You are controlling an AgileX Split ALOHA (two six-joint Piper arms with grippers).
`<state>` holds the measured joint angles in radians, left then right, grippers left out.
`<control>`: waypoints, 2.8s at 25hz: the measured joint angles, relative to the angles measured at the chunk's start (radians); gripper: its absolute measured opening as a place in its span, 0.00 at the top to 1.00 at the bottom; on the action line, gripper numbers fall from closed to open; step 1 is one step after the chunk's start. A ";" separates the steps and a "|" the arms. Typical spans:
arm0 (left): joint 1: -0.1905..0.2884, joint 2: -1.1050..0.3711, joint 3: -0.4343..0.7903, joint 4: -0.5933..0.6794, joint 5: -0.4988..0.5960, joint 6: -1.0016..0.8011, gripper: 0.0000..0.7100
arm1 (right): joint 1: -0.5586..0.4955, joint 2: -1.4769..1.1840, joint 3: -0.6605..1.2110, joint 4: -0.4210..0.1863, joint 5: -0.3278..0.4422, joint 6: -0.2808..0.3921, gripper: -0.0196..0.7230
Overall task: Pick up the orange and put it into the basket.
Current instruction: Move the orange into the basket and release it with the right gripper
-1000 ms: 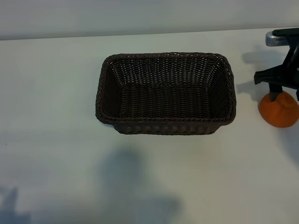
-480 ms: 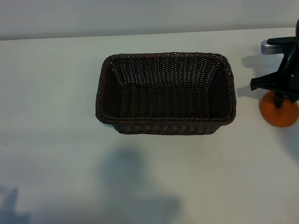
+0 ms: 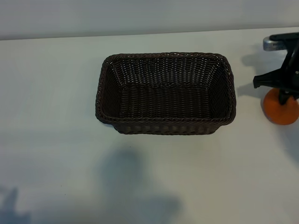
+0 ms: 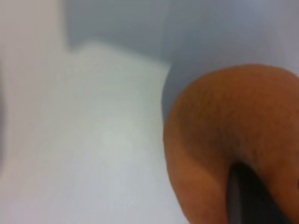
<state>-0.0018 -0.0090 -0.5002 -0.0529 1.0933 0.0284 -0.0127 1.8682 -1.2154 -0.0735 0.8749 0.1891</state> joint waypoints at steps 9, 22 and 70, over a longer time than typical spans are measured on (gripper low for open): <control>0.000 0.000 0.000 0.000 0.000 0.000 0.16 | 0.000 -0.263 0.001 0.006 0.112 -0.035 0.86; -0.010 0.000 0.000 0.000 0.000 -0.002 0.16 | 0.000 -0.363 -0.100 0.053 0.216 -0.053 0.86; -0.010 0.000 0.000 0.000 0.000 -0.001 0.16 | 0.484 0.251 -0.488 0.123 0.159 -0.071 0.86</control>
<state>-0.0119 -0.0090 -0.5002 -0.0529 1.0933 0.0278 0.4708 2.1188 -1.7036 0.0493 1.0340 0.1182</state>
